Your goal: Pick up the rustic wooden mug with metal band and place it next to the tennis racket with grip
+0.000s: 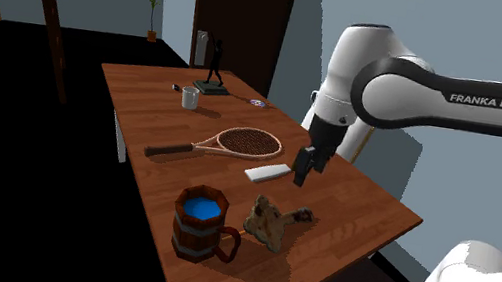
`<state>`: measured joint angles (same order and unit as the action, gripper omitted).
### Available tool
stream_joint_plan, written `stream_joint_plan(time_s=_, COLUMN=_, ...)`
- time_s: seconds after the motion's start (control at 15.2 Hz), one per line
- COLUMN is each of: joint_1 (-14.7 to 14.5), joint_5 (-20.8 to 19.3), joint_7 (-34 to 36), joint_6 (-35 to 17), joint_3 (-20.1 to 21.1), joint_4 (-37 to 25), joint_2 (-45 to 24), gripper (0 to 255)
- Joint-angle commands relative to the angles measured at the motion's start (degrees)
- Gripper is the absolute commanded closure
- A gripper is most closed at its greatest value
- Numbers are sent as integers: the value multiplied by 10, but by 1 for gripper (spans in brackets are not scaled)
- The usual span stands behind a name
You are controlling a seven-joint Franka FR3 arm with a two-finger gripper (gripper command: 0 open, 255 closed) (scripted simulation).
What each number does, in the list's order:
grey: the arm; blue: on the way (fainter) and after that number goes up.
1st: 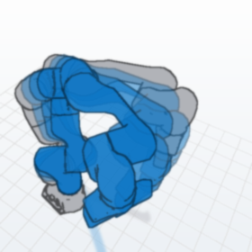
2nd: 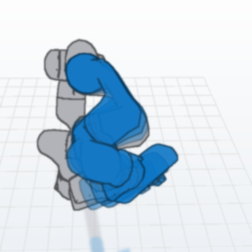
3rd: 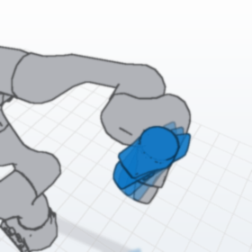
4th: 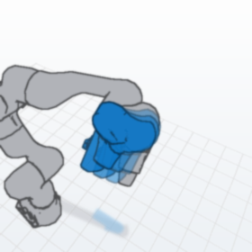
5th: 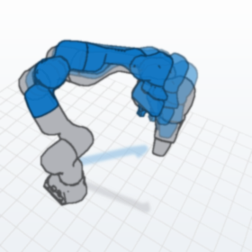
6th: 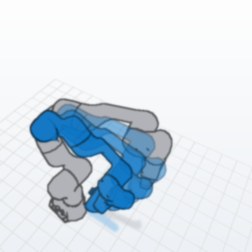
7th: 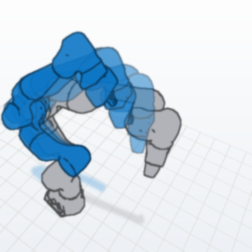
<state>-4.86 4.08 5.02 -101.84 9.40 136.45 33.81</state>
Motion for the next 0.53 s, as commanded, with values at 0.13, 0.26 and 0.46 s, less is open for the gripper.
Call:
stream_joint_plan(time_s=0.13, joint_1=-18, joint_5=12, joint_7=23, joint_6=-51, joint_3=36, joint_4=-5, joint_2=-53, gripper=0)
stream_joint_plan(time_s=0.26, joint_1=-25, joint_5=15, joint_7=34, joint_6=-76, joint_3=53, joint_4=-11, joint_2=-82, gripper=0)
stream_joint_plan(time_s=0.46, joint_1=-35, joint_5=15, joint_7=53, joint_6=-112, joint_3=80, joint_4=-24, joint_2=-130, gripper=0)
